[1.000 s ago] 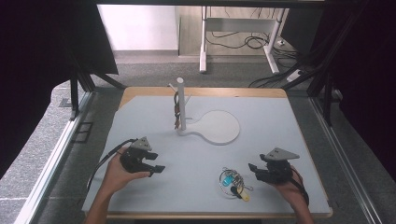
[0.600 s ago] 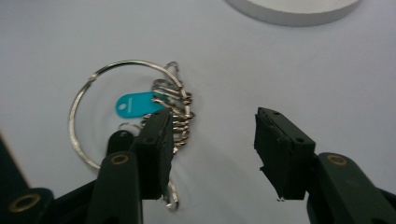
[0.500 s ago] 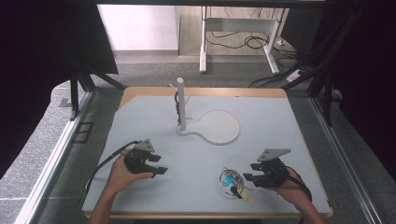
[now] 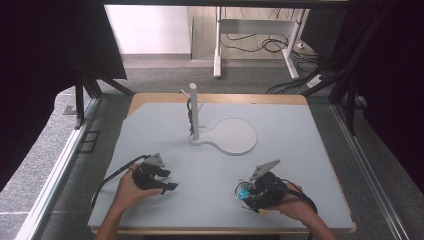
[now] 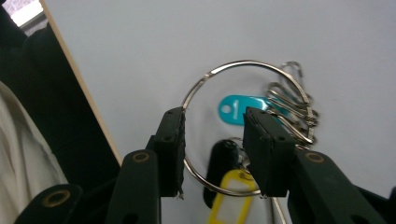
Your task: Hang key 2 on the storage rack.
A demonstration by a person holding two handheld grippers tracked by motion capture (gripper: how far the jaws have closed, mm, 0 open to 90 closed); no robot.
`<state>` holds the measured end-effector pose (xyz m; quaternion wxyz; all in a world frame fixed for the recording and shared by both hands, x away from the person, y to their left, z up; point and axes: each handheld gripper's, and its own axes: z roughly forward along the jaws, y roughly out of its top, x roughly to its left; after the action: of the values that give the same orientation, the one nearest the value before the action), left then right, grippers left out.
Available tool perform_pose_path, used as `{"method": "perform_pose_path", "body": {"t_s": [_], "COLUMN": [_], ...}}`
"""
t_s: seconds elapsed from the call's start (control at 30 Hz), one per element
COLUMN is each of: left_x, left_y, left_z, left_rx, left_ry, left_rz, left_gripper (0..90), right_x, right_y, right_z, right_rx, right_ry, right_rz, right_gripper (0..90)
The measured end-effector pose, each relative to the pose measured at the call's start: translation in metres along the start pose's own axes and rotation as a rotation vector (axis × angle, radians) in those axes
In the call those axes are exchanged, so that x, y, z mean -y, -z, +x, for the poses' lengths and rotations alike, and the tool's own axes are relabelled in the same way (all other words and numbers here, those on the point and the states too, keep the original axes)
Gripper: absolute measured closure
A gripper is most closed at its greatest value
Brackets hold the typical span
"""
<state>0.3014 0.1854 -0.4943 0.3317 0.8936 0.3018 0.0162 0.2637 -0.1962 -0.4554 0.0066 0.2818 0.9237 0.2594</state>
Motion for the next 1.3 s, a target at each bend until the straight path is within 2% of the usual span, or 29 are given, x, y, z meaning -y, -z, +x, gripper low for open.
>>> {"method": "perform_pose_path", "body": {"t_s": [0.2,0.33,0.47,0.6,0.7,0.73,0.8,0.87,1.0,1.2,1.3], "left_x": [0.004,0.006,0.008,0.011,0.016,0.017,0.018,0.018,0.018,0.019,0.019], "left_y": [0.006,0.009,0.01,0.01,0.012,0.013,0.015,0.016,0.016,0.013,0.013], "left_z": [-0.006,-0.008,-0.01,-0.01,-0.005,-0.005,-0.006,-0.006,-0.006,-0.007,-0.007], "left_rx": [-0.015,-0.023,-0.059,-0.045,-0.054,-0.066,-0.056,-0.051,-0.056,-0.055,-0.057], "left_ry": [-0.005,-0.012,-0.005,0.018,0.048,0.042,0.041,0.045,0.044,0.044,0.047], "left_rz": [0.01,0.014,0.012,0.006,0.011,0.014,0.004,-0.008,0.003,0.009,0.002], "left_gripper": [39.0,38.7,38.6,38.0,38.0,38.0,38.0,38.0,38.0,37.8,37.8], "right_x": [-0.004,-0.004,-0.005,-0.007,-0.009,-0.009,-0.01,-0.011,-0.014,-0.02,-0.025], "right_y": [-0.015,-0.022,-0.028,-0.034,-0.038,-0.039,-0.039,-0.039,-0.031,-0.015,-0.005], "right_z": [0.01,0.012,0.014,0.015,0.016,0.016,0.015,0.014,0.009,0.002,-0.004], "right_rx": [-0.033,-0.051,-0.056,-0.059,-0.047,-0.048,-0.053,-0.06,-0.068,-0.055,-0.068], "right_ry": [0.036,0.041,0.066,0.083,0.102,0.103,0.101,0.095,0.081,0.068,0.051], "right_rz": [0.07,0.082,0.116,0.144,0.166,0.167,0.175,0.171,0.142,0.097,0.071], "right_gripper": [63.8,67.3,69.9,74.7,83.3,84.3,85.7,85.9,86.2,86.5,86.7]}}
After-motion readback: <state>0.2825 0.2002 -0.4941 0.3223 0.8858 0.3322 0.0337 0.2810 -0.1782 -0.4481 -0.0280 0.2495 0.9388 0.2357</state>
